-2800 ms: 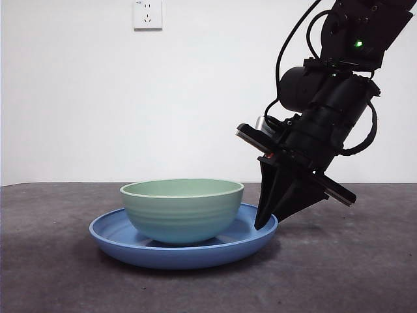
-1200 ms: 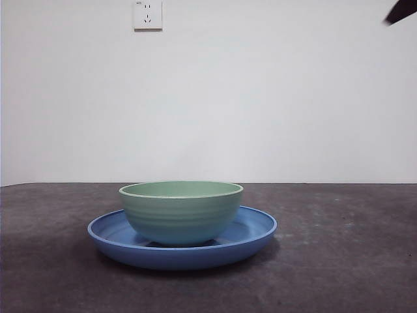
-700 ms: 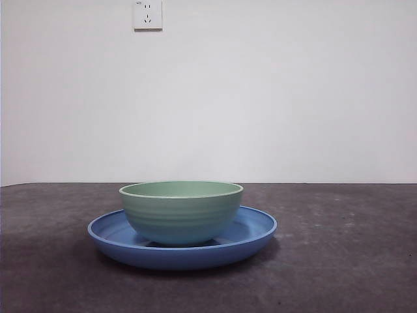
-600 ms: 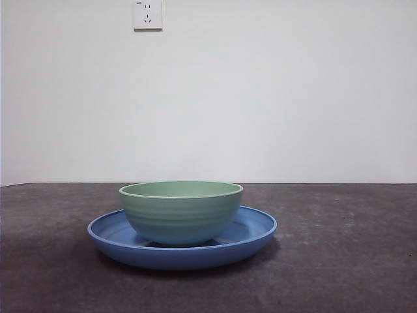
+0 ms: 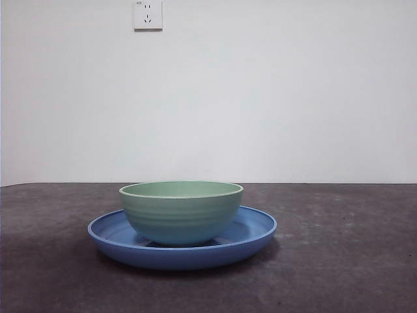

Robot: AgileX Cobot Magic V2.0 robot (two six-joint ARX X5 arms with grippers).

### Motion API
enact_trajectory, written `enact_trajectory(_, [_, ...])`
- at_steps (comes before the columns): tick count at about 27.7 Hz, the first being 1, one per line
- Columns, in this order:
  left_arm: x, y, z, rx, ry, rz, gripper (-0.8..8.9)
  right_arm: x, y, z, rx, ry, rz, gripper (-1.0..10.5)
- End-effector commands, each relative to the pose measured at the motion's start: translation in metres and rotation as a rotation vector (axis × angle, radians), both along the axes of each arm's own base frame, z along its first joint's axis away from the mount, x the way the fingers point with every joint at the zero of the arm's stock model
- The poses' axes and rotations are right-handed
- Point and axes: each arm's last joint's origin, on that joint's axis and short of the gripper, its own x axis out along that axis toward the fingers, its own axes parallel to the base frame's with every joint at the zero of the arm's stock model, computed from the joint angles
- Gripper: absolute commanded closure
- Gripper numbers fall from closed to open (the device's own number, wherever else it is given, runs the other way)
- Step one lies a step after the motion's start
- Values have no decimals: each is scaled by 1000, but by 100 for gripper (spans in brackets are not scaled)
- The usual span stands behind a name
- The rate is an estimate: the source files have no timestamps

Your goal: Place the green bowl on the blue plate

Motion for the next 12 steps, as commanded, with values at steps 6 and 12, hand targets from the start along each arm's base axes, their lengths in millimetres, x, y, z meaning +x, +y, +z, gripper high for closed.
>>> enact_trajectory(6, [1,-1,3,-12,-10,-1,808,0,1,4,-10,-23,31,922])
enact_trajectory(12, [0,-1,3,-11,-10,-1,808,0,1,4,-10,-24,31,922])
